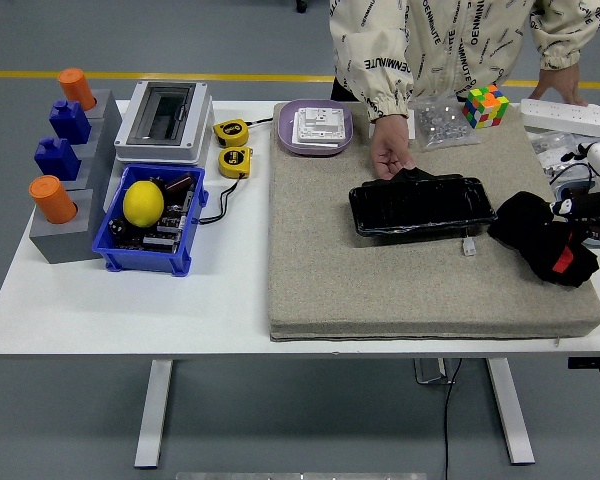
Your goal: Pick the rag up,wipe the panel,place it on the desk
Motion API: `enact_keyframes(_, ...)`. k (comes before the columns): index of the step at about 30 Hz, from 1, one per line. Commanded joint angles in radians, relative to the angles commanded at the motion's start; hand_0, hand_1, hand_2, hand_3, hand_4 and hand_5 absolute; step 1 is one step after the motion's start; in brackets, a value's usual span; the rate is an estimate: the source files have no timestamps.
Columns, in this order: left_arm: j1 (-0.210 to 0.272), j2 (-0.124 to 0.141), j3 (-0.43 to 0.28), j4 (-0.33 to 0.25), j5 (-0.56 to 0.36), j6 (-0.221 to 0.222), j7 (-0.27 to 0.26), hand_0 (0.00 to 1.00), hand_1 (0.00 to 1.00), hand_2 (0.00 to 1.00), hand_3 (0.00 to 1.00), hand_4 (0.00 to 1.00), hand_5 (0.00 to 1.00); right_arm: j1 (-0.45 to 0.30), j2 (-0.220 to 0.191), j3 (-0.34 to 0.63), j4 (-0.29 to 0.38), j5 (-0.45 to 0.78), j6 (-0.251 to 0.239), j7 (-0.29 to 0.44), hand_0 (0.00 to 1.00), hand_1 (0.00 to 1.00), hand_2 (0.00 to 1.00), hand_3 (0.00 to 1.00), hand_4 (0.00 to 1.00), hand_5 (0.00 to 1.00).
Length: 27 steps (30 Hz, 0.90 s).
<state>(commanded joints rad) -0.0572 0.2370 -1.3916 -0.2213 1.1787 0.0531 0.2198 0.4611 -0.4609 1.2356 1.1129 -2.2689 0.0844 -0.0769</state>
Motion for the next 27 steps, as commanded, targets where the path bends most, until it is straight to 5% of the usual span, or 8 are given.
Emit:
enact_keyframes(8,0.000,0.001,-0.001,0.001,0.001,0.000,0.000,0.635,0.658,0.684,0.573,0.613,0.507,0.017,0.016,-0.027,-0.057,0.000,-0.014,0.009,0.786,0.726,0.806,0.809,0.998,0.626)
enact_keyframes(27,0.006,0.000,0.015,0.001,-0.011,0.000,0.001,0.635,0.658,0.683,0.573,0.612,0.507,0.033,0.042,-0.071,-0.204,0.024,-0.206,0.094,0.782,0.732,0.809,0.802,0.998,0.630)
